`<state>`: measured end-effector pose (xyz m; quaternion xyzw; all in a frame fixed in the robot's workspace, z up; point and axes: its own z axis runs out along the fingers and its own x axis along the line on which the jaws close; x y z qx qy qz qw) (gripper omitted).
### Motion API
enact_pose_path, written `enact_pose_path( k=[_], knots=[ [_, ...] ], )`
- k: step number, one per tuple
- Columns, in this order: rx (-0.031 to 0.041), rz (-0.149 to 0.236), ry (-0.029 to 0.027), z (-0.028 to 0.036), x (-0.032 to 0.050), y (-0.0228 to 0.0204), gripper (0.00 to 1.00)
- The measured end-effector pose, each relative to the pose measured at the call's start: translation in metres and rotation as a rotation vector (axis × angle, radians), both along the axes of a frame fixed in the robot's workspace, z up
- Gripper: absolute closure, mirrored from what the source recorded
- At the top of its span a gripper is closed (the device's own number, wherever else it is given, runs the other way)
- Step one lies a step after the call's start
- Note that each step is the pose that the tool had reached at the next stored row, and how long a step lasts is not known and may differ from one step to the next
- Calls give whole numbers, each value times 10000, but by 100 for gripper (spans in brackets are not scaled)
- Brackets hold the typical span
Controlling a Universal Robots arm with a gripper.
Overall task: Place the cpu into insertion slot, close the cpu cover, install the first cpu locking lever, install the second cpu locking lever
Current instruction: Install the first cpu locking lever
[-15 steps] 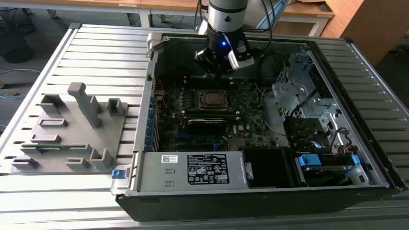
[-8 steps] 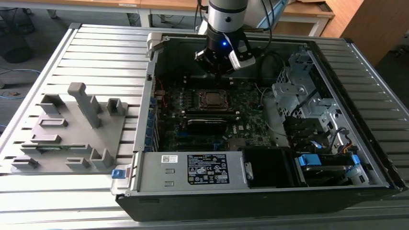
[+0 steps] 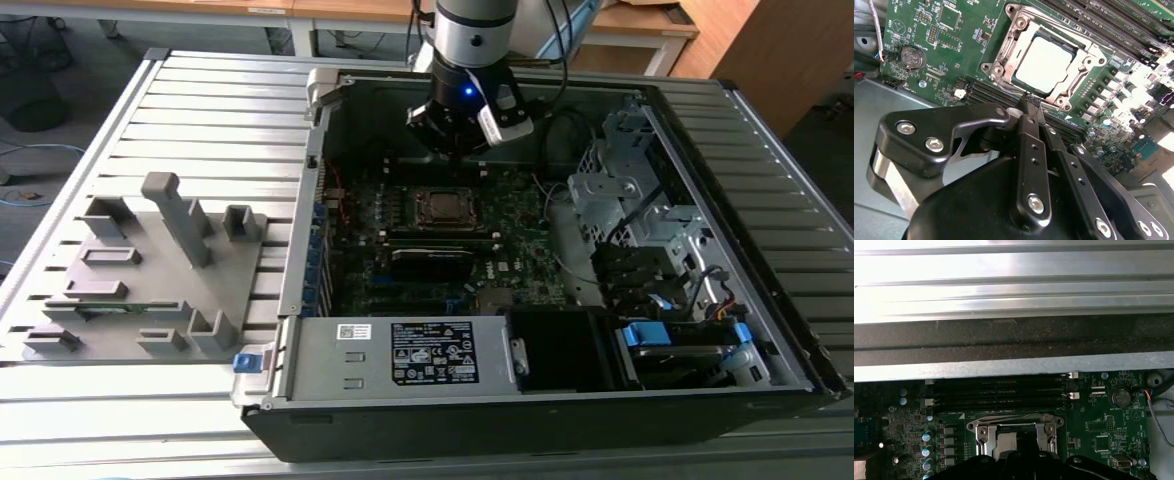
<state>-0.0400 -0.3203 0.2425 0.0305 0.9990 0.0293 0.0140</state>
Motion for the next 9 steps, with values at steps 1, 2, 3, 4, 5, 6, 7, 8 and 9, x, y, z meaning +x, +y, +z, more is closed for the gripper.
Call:
enact_pose_path(
  k=[1, 2, 3, 4, 5, 6, 7, 8, 9],
  knots=[
    [3, 1, 101, -3, 2, 0, 89],
    [0, -1, 207, -3, 2, 0, 89],
    [-2, -2, 302, -3, 3, 0, 89],
    [-1, -2, 369, -4, 4, 0, 89],
    [-2, -2, 369, -4, 3, 0, 89],
    [-2, -3, 370, -4, 4, 0, 89],
    [-3, -3, 372, -4, 3, 0, 89],
    [-2, -3, 372, -4, 3, 0, 89],
    [0, -2, 370, -5, 4, -2, 89]
  ],
)
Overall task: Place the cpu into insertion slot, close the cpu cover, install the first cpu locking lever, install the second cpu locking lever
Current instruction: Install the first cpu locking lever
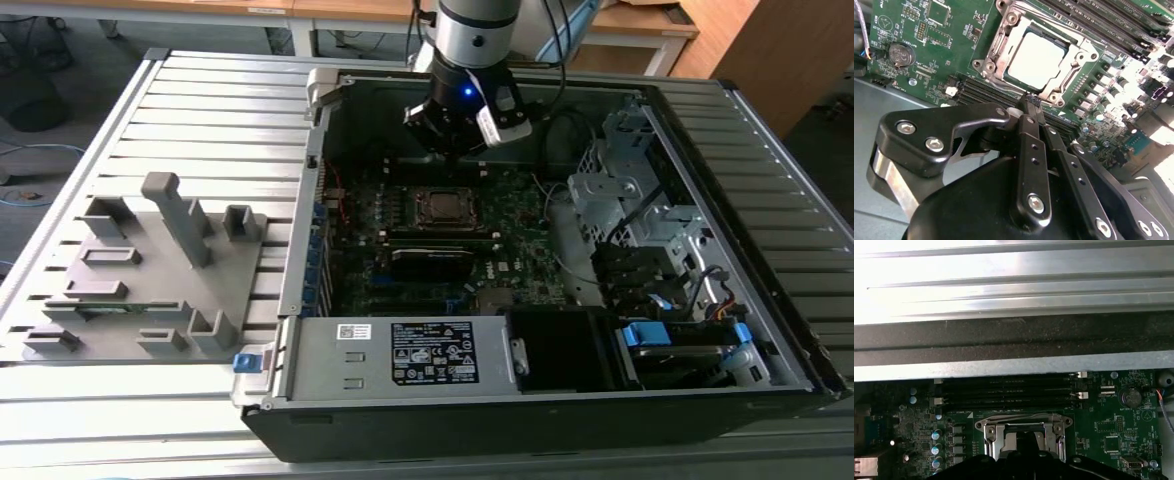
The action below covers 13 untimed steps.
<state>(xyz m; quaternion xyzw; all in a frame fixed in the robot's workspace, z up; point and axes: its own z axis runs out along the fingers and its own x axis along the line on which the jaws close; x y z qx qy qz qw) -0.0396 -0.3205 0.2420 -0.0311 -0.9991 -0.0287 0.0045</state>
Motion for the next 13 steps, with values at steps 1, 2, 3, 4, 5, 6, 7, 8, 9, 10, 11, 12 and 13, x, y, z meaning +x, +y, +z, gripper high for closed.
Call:
enact_pose_path(
  k=[1, 2, 3, 4, 5, 6, 7, 8, 9, 10, 11, 12, 13],
  knots=[
    [-1, 0, 1, 0, 0, -3, 89],
    [-1, 1, 1, 0, 0, -9, 89],
    [-2, 0, 1, 0, 0, -18, 89],
    [-1, 0, -2, 0, 0, -29, 89],
    [0, 2, -8, -1, 0, -41, 89],
    [-1, 6, -15, -1, 0, -53, 89],
    [-2, 11, -23, -2, 0, -64, 89],
    [-2, 17, -35, -3, 0, -75, 89],
    [-1, 28, -54, -4, 0, -85, 89],
    [-2, 40, -83, -6, -1, -93, 89],
    [-2, 56, -118, -7, -1, -101, 89],
    [-1, 76, -156, -9, -2, -109, 89],
    [-1, 92, -175, -11, -1, -120, 89]
  ],
)
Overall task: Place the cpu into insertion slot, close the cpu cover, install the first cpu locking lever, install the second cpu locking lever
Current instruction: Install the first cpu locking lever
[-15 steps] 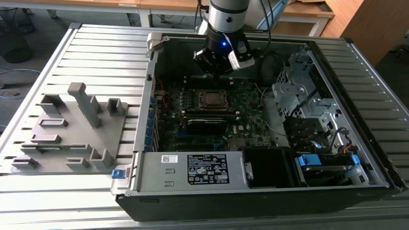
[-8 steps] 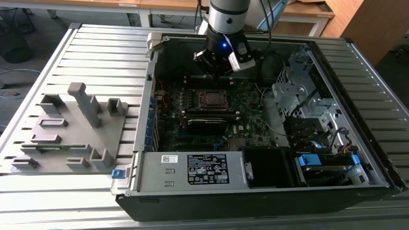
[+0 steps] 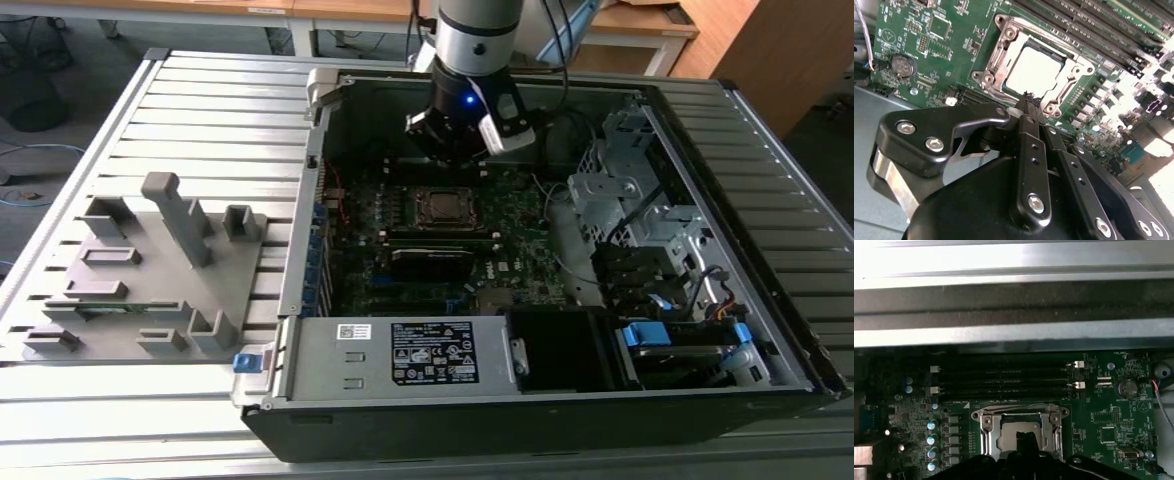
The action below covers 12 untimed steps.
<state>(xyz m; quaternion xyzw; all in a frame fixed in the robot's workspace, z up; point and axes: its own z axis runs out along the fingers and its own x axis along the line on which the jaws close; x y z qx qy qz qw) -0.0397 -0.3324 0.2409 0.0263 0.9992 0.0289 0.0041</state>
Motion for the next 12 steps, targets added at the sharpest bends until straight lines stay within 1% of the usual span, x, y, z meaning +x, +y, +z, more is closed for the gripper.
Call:
enact_pose_path(
  k=[4, 7, 10, 12],
  knots=[
    [0, 25, -9, -5, -1, -58, 89],
    [-1, 43, -17, -14, -3, -87, 89],
    [-1, 71, -88, -31, -7, -110, 89],
    [0, 74, -93, -34, -8, -120, 89]
  ],
)
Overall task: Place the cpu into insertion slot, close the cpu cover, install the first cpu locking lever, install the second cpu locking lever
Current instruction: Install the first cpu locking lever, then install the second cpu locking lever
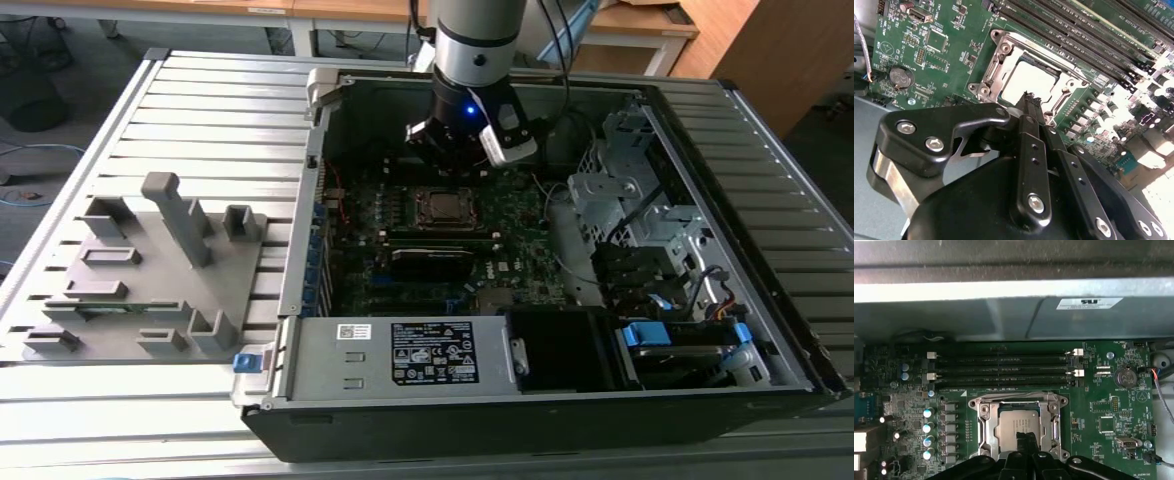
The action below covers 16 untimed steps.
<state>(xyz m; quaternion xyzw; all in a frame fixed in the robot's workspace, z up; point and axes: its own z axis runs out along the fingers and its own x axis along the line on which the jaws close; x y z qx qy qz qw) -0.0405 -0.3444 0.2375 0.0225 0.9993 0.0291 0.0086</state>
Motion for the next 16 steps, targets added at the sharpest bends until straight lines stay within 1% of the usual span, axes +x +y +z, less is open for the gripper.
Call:
enact_pose_path(
  k=[16],
  knots=[
    [-3, -51, 1, 10, 0, -2, 89]
  ],
)
